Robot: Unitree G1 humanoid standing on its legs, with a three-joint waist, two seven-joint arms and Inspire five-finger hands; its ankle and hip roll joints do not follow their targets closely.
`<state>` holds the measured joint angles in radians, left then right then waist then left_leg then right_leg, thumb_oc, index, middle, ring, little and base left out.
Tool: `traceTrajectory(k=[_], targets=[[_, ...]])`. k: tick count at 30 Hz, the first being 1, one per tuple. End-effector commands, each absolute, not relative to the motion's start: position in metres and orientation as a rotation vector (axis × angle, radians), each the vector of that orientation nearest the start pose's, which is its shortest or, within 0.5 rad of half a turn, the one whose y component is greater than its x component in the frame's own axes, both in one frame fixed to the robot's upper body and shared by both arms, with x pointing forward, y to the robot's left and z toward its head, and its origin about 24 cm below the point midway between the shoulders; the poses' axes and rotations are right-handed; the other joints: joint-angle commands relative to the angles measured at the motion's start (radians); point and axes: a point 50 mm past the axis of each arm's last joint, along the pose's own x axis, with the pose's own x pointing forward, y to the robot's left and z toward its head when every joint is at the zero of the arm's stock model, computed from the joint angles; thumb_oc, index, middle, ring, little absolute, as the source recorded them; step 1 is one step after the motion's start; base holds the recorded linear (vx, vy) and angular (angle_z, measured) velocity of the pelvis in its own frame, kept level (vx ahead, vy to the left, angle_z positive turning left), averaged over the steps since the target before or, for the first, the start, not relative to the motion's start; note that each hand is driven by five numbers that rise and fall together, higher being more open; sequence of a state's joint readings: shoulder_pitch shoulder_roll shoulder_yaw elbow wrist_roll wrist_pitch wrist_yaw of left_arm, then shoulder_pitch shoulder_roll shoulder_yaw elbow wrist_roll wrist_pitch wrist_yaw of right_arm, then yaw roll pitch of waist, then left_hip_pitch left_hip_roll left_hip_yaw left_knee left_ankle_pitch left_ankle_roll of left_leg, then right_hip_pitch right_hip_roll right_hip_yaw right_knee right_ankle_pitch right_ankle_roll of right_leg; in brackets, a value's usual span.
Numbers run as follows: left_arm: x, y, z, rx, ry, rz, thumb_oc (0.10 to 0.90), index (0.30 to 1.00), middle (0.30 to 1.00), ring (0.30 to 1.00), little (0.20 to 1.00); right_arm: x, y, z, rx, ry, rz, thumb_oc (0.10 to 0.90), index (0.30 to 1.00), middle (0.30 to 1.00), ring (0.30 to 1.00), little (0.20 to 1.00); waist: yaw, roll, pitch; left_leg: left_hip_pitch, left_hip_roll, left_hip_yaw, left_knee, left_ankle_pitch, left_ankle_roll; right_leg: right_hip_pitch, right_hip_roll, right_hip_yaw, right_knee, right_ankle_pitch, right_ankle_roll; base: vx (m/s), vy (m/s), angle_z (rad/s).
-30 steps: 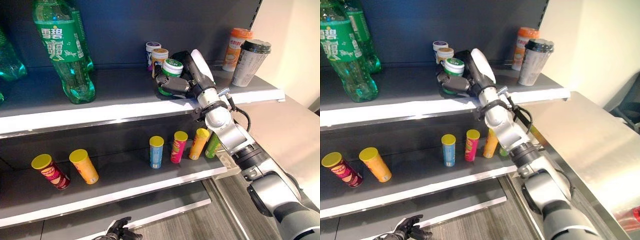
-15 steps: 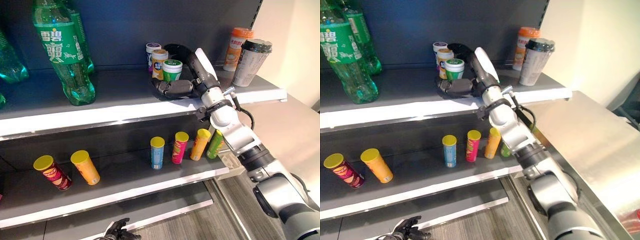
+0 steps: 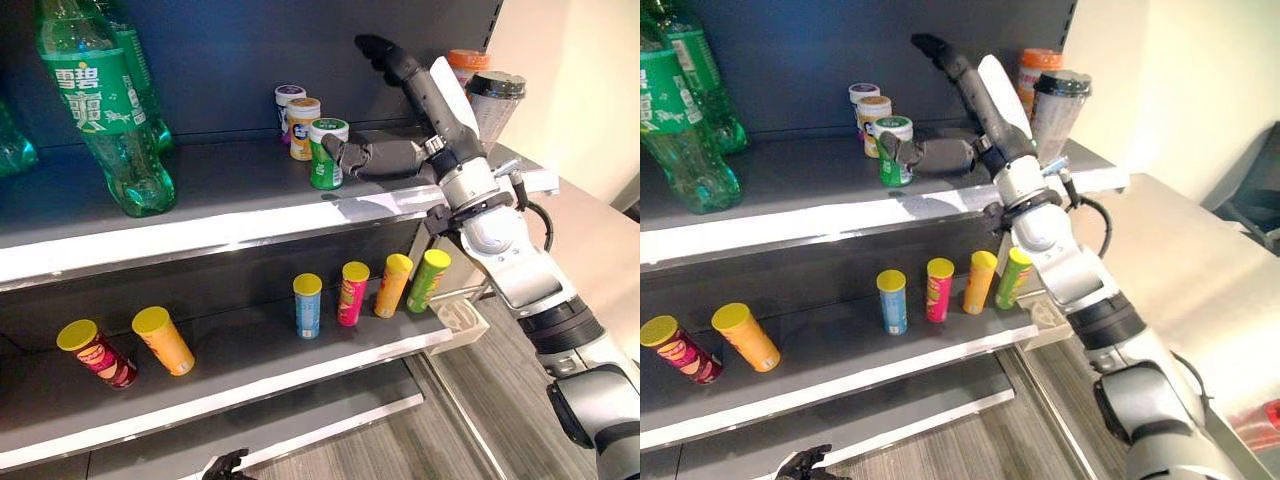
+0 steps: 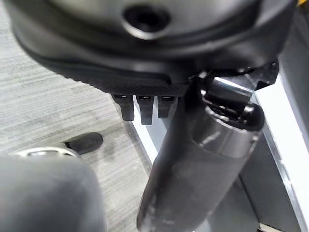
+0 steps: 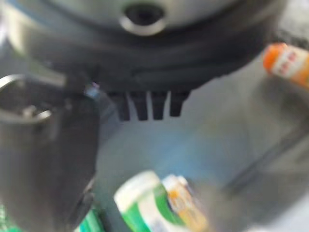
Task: Put the goods on the table back onto the shelves and tidy them up.
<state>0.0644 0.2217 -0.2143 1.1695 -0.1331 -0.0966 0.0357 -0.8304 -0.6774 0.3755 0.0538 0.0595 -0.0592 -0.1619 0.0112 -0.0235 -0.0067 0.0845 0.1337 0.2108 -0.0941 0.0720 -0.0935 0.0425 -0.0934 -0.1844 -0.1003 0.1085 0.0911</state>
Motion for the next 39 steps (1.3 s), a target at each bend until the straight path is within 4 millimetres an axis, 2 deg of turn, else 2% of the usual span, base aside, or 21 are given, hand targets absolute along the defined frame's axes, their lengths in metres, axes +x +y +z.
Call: traceTrajectory(k=[1, 4, 9, 10, 11, 12, 13, 14, 16, 17, 19, 21, 25, 26, 28, 30, 31, 34, 37, 38, 39], targets=[[0.092, 0.213, -0.163, 0.268, 1.141, 0.005, 0.800, 0.900, 0.900, 0.900, 0.900, 0.294, -0.155, 0.342, -0.540, -1.097, 0.066, 0.800, 0.900, 0.900, 0.900, 0.900, 0.012, -0.048, 0.024, 0.046, -0.037, -0.006, 0.007, -0.108, 0.015, 0.070, -0.029, 0.024, 0.018, -0.072, 0.032, 0.00, 0.000, 0.00], [0.092, 0.213, -0.163, 0.260, 1.141, 0.012, 0.800, 0.900, 0.900, 0.900, 0.900, 0.283, -0.162, 0.343, -0.532, -1.123, 0.088, 0.800, 0.900, 0.900, 0.900, 0.900, 0.002, -0.051, 0.025, 0.046, -0.036, -0.002, 0.007, -0.108, 0.015, 0.067, -0.028, 0.028, 0.020, -0.071, 0.033, -0.01, 0.017, -0.01], [0.084, 0.215, -0.164, 0.198, 1.149, 0.052, 0.800, 0.900, 0.900, 0.900, 0.900, 0.240, -0.212, 0.324, -0.554, -1.053, 0.172, 0.800, 0.900, 0.900, 0.900, 0.900, -0.061, -0.066, 0.026, 0.047, -0.035, 0.021, 0.007, -0.111, 0.016, 0.043, -0.027, 0.050, 0.028, -0.057, 0.045, -0.01, 0.046, -0.02], [0.083, 0.215, -0.164, 0.204, 1.150, 0.047, 0.800, 0.900, 0.900, 0.900, 0.900, 0.238, -0.214, 0.323, -0.554, -1.050, 0.168, 0.800, 0.900, 0.900, 0.900, 0.900, -0.055, -0.068, 0.024, 0.046, -0.035, 0.021, 0.007, -0.111, 0.016, 0.042, -0.027, 0.050, 0.028, -0.057, 0.045, -0.02, 0.041, -0.08], [0.080, 0.216, -0.165, 0.181, 1.149, 0.056, 0.800, 0.900, 0.900, 0.900, 0.900, 0.224, -0.233, 0.317, -0.593, -0.990, 0.174, 0.800, 0.900, 0.900, 0.900, 0.900, -0.087, -0.077, 0.024, 0.046, -0.033, 0.033, 0.007, -0.113, 0.016, 0.030, -0.026, 0.060, 0.031, -0.050, 0.052, -0.02, 0.046, -0.14], [0.079, 0.218, -0.164, 0.175, 1.147, 0.057, 0.800, 0.900, 0.900, 0.900, 0.900, 0.216, -0.245, 0.313, -0.628, -0.949, 0.158, 0.800, 0.900, 0.900, 0.900, 0.900, -0.093, -0.083, 0.024, 0.051, -0.030, 0.042, 0.007, -0.119, 0.016, 0.027, -0.026, 0.067, 0.034, -0.048, 0.056, -0.03, 0.044, -0.25], [0.079, 0.218, -0.164, 0.181, 1.147, 0.052, 0.800, 0.900, 0.900, 0.900, 0.900, 0.214, -0.246, 0.312, -0.629, -0.946, 0.152, 0.800, 0.900, 0.900, 0.900, 0.900, -0.086, -0.085, 0.021, 0.045, -0.031, 0.043, 0.007, -0.114, 0.017, 0.021, -0.027, 0.069, 0.034, -0.044, 0.056, -0.01, 0.062, -0.13], [0.078, 0.222, -0.164, 0.163, 1.138, 0.074, 0.800, 0.900, 0.900, 0.900, 0.900, 0.199, -0.268, 0.305, -0.666, -0.895, 0.085, 0.800, 0.900, 0.900, 0.900, 0.900, -0.128, -0.090, 0.024, 0.054, -0.030, 0.063, 0.007, -0.124, 0.020, 0.013, -0.028, 0.087, 0.036, -0.034, 0.065, -0.03, 0.051, -0.24], [0.074, 0.225, -0.163, 0.172, 1.139, 0.067, 0.800, 0.900, 0.900, 0.900, 0.900, 0.179, -0.285, 0.298, -0.623, -0.881, 0.036, 0.800, 0.900, 0.900, 0.900, 0.900, -0.146, -0.097, 0.017, 0.049, -0.029, 0.081, 0.007, -0.125, 0.026, -0.007, -0.032, 0.102, 0.037, -0.017, 0.072, -0.02, 0.065, -0.56], [0.072, 0.226, -0.163, 0.170, 1.140, 0.062, 0.800, 0.900, 0.900, 0.900, 0.900, 0.164, -0.309, 0.287, -0.615, -0.853, -0.116, 0.800, 0.900, 0.900, 0.900, 0.900, -0.171, -0.101, 0.016, 0.050, -0.030, 0.094, 0.007, -0.135, 0.034, -0.022, -0.038, 0.121, 0.042, -0.001, 0.080, 0.00, 0.085, -0.65], [0.070, 0.227, -0.164, 0.167, 1.147, 0.070, 0.800, 0.900, 0.900, 0.900, 0.900, 0.148, -0.330, 0.269, -0.568, -0.812, -0.278, 0.800, 0.900, 0.900, 0.900, 0.900, -0.208, -0.094, 0.017, 0.057, -0.035, 0.112, 0.007, -0.149, 0.042, -0.034, -0.040, 0.145, 0.052, 0.005, 0.088, -0.01, 0.091, -0.30], [0.070, 0.227, -0.164, 0.178, 1.152, 0.061, 0.800, 0.900, 0.900, 0.900, 0.900, 0.139, -0.341, 0.255, -0.501, -0.800, -0.371, 0.800, 0.900, 0.900, 0.900, 0.900, -0.230, -0.089, 0.016, 0.059, -0.042, 0.127, 0.007, -0.157, 0.050, -0.047, -0.047, 0.163, 0.061, 0.014, 0.094, -0.01, 0.098, -0.35], [0.071, 0.216, -0.166, 0.201, 1.164, -0.012, 0.800, 0.900, 0.900, 0.900, 0.900, 0.135, -0.355, 0.234, -0.455, -0.761, -0.554, 0.800, 0.900, 0.900, 0.900, 0.900, -0.277, -0.072, 0.027, 0.074, -0.059, 0.162, 0.007, -0.173, 0.067, -0.070, -0.055, 0.206, 0.083, 0.034, 0.104, 0.00, 0.113, -0.32], [0.072, 0.212, -0.167, 0.207, 1.163, -0.030, 0.800, 0.900, 0.900, 0.900, 0.900, 0.135, -0.353, 0.234, -0.459, -0.783, -0.598, 0.800, 0.900, 0.900, 0.900, 0.900, -0.287, -0.073, 0.034, 0.072, -0.065, 0.175, 0.007, -0.169, 0.072, -0.089, -0.056, 0.223, 0.090, 0.069, 0.107, -0.05, 0.083, -0.52], [0.075, 0.206, -0.167, 0.227, 1.157, -0.069, 0.800, 0.900, 0.900, 0.900, 0.900, 0.136, -0.353, 0.234, -0.478, -0.808, -0.682, 0.800, 0.900, 0.900, 0.900, 0.900, -0.303, -0.067, 0.053, 0.066, -0.066, 0.205, 0.007, -0.176, 0.081, -0.114, -0.052, 0.242, 0.085, 0.095, 0.121, -0.10, 0.064, -0.57], [0.077, 0.204, -0.167, 0.234, 1.150, -0.082, 0.800, 0.900, 0.900, 0.900, 0.900, 0.136, -0.352, 0.233, -0.504, -0.803, -0.722, 0.800, 0.900, 0.900, 0.900, 0.900, -0.302, -0.064, 0.059, 0.059, -0.067, 0.226, 0.007, -0.177, 0.084, -0.129, -0.049, 0.253, 0.079, 0.114, 0.129, -0.12, 0.012, -0.79], [0.083, 0.204, -0.165, 0.259, 1.130, -0.107, 0.800, 0.900, 0.900, 0.900, 0.900, 0.137, -0.348, 0.237, -0.592, -0.820, -0.787, 0.800, 0.900, 0.900, 0.900, 0.900, -0.289, -0.060, 0.079, 0.039, -0.053, 0.275, 0.007, -0.168, 0.080, -0.171, -0.056, 0.198, 0.073, 0.155, 0.134, -0.19, -0.053, -0.90], [0.091, 0.204, -0.163, 0.288, 1.099, -0.127, 0.800, 0.900, 0.900, 0.900, 0.900, 0.141, -0.342, 0.237, -0.600, -0.846, -0.800, 0.800, 0.900, 0.900, 0.900, 0.900, -0.253, -0.035, 0.084, 0.018, -0.011, 0.314, 0.007, -0.168, 0.066, -0.158, -0.103, -0.005, 0.071, 0.113, 0.142, -0.10, -0.043, -0.96], [0.097, 0.205, -0.161, 0.310, 1.080, -0.142, 0.800, 0.900, 0.900, 0.900, 0.900, 0.143, -0.339, 0.233, -0.635, -0.822, -0.817, 0.800, 0.900, 0.900, 0.900, 0.900, -0.245, -0.033, 0.085, 0.016, 0.002, 0.334, 0.007, -0.160, 0.061, -0.137, -0.135, -0.045, 0.073, 0.102, 0.140, -0.07, -0.087, -0.86], [0.099, 0.204, -0.160, 0.340, 1.065, -0.170, 0.800, 0.900, 0.900, 0.900, 0.900, 0.145, -0.340, 0.229, -0.626, -0.811, -0.846, 0.800, 0.900, 0.900, 0.900, 0.900, -0.226, -0.034, 0.082, 0.017, 0.006, 0.345, 0.007, -0.157, 0.059, -0.113, -0.180, -0.035, 0.070, 0.129, 0.151, -0.07, -0.190, -0.47], [0.099, 0.204, -0.160, 0.339, 1.059, -0.170, 0.800, 0.900, 0.900, 0.900, 0.900, 0.146, -0.341, 0.228, -0.609, -0.808, -0.852, 0.800, 0.900, 0.900, 0.900, 0.900, -0.217, -0.032, 0.077, 0.016, 0.007, 0.346, 0.007, -0.156, 0.057, -0.102, -0.203, -0.026, 0.065, 0.148, 0.156, -0.04, -0.221, -0.29]])
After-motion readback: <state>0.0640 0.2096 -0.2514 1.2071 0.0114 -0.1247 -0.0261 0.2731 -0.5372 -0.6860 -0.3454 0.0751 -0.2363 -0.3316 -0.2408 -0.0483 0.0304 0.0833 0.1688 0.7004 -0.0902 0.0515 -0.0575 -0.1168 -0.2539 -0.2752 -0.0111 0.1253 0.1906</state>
